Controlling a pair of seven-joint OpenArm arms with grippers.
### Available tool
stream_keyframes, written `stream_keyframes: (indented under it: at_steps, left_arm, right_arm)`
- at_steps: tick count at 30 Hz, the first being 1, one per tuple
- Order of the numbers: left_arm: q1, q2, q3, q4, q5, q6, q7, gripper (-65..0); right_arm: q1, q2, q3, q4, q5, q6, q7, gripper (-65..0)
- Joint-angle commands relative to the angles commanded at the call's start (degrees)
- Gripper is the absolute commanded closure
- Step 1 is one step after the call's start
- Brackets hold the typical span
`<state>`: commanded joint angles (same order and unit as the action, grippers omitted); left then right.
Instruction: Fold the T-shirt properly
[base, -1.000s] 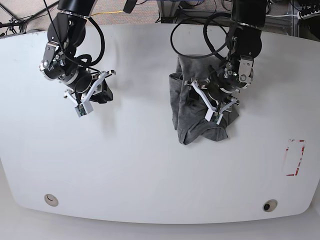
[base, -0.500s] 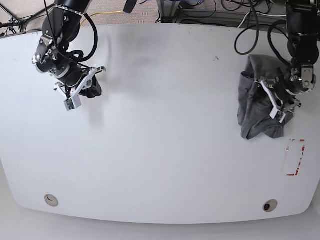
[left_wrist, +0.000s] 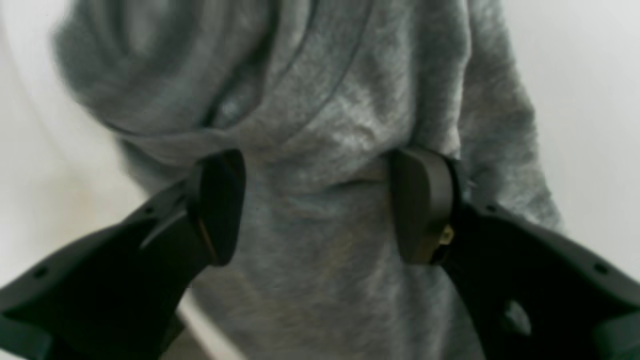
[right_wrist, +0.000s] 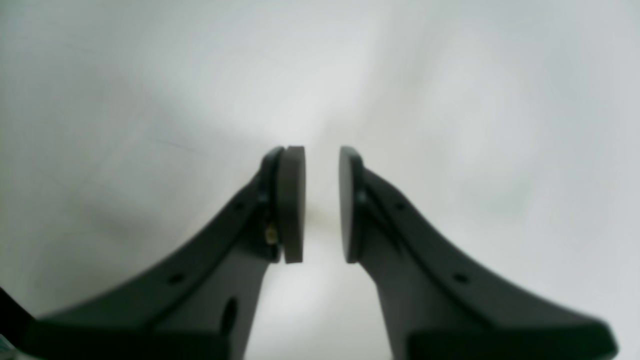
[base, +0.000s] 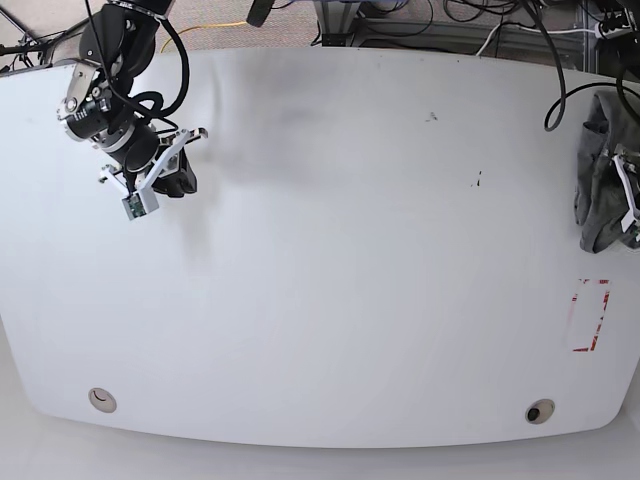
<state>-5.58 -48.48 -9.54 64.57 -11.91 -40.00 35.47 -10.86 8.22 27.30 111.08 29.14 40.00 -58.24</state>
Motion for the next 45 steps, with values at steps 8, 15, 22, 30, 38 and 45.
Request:
stream_keyframes:
  at_steps: [8,15,22,30,38,45]
  left_arm:
    - [-0.8,0.2,-8.3,11.5,0.0,0.0,8.0,-42.1]
    - [3.5,9.0,-8.9,27.9,2.7,0.0,8.3,-41.9]
    - [10.5,23.8,-8.9,40.6,9.9,0.9,1.6,-42.1]
    - [22.5,39.5,-8.8,45.1,15.9,6.1,-10.2,-41.9]
    - [39.8,49.1,-8.8,45.2,15.8,11.7,-20.0,-41.9]
    - [55.8,54.2,-9.0,45.3,15.5,11.5,-20.2,-37.2]
  right_arm:
    - [-2.9,0.2,0.0,0.1,-0.5,0.0,4.4,-10.9]
    - [-4.3,-0.4,-0.4,-0.1,-8.4,0.0,12.0,-10.9]
    - [-7.2,-5.5,0.0,-0.1,-25.4,0.0,25.8,-10.9]
    - [-16.4,-5.8,0.1,-0.1,-25.8,0.0,35.6,-10.8]
    - [-33.0,-7.7,1.8,-0.1,-17.5,0.0,45.5,-10.8]
    - [-44.3,-7.6,2.5,-0.4,-11.1,0.0,47.9,-10.8]
